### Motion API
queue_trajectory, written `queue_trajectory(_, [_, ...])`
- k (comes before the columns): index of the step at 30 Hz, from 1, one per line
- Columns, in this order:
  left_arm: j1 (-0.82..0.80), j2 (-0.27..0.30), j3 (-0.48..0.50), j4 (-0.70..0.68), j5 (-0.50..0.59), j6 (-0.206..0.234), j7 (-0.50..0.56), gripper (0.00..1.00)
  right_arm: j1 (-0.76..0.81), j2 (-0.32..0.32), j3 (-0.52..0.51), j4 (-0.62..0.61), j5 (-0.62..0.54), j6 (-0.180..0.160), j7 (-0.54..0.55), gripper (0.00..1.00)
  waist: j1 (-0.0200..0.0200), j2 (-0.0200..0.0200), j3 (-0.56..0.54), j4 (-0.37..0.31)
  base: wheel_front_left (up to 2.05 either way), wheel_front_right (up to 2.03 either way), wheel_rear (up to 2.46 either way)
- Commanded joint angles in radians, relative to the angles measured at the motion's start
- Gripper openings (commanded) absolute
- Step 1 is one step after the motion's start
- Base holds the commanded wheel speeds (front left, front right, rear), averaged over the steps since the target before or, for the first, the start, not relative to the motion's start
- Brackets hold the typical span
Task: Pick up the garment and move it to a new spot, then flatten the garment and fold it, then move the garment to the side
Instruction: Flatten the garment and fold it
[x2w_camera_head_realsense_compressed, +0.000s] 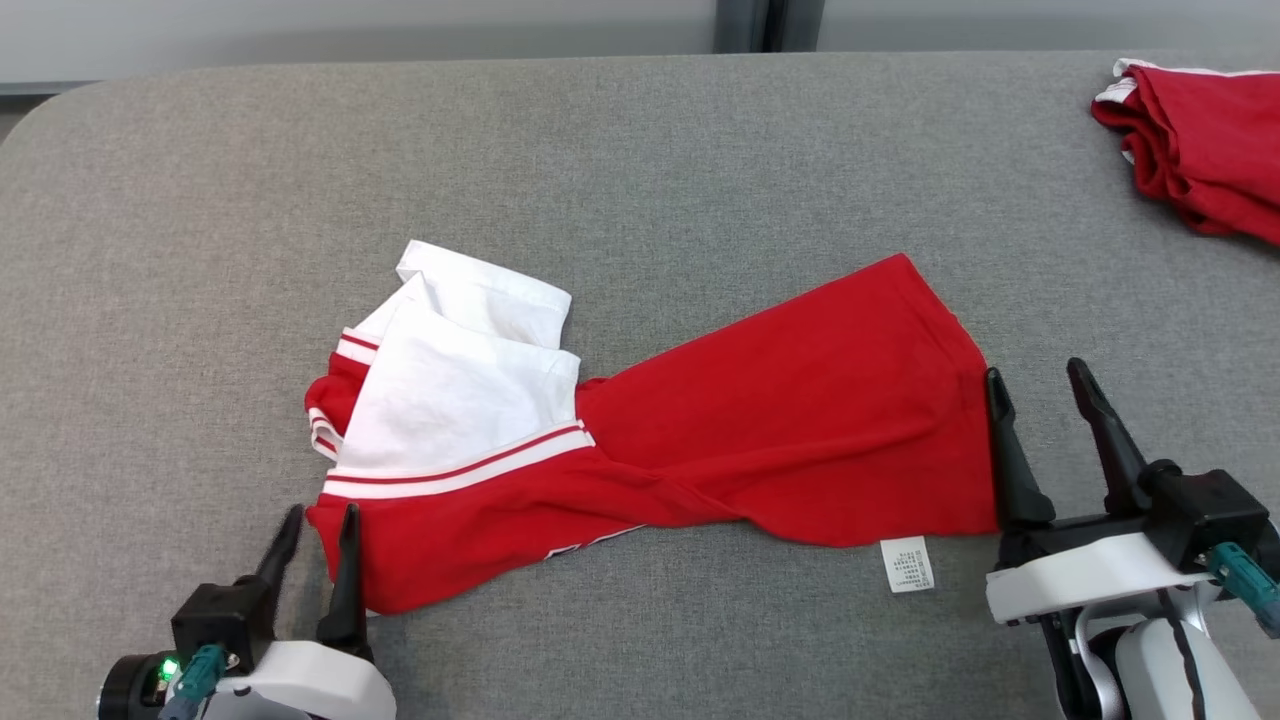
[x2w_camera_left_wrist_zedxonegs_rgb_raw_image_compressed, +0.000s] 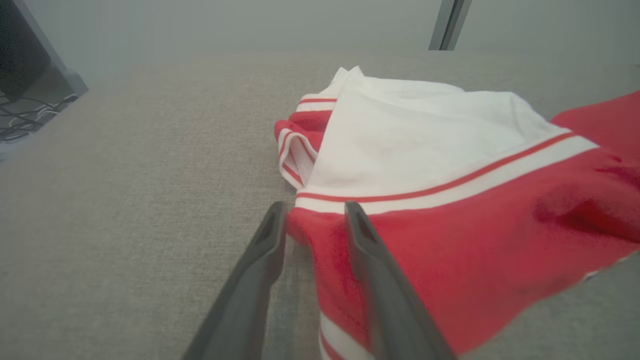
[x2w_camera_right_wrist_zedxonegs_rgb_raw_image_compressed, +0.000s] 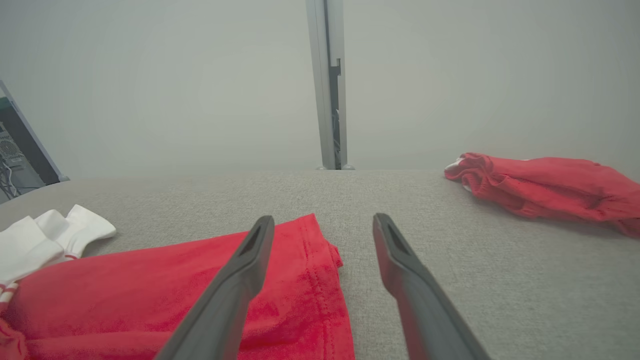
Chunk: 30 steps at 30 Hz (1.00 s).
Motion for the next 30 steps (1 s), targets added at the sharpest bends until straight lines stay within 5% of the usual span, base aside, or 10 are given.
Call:
queue_trajectory(1, [-0.004,0.002,0.009,-0.009,0.0,0.012,-0.01,1.0,-0.001,-0.003,-0.012,0.0,-0.006,0.0,-0.001,1.0,0.0,0.0,-0.003,-0.002,0.0,0.0,0.0])
queue_trajectory(5, [-0.029,-0.016,0.049,-0.086,-0.012,0.054,-0.076,1.0,0.01,0.001,-0.072,-0.008,-0.027,0.0,-0.001,1.0,0.0,0.0,-0.02,-0.007,0.0,0.0,0.0])
queue_trajectory(10, [-0.048,-0.025,0.051,-0.145,0.003,0.045,-0.112,1.0,0.037,0.005,-0.105,0.028,-0.025,0.0,-0.001,1.0,0.0,0.0,-0.05,-0.022,0.0,0.0,0.0])
queue_trajectory(30, [0.03,-0.074,0.059,-0.123,0.019,0.011,-0.12,1.0,0.144,-0.028,0.06,0.184,0.131,0.0,-0.001,1.0,0.0,0.0,-0.167,-0.104,0.0,0.0,0.0])
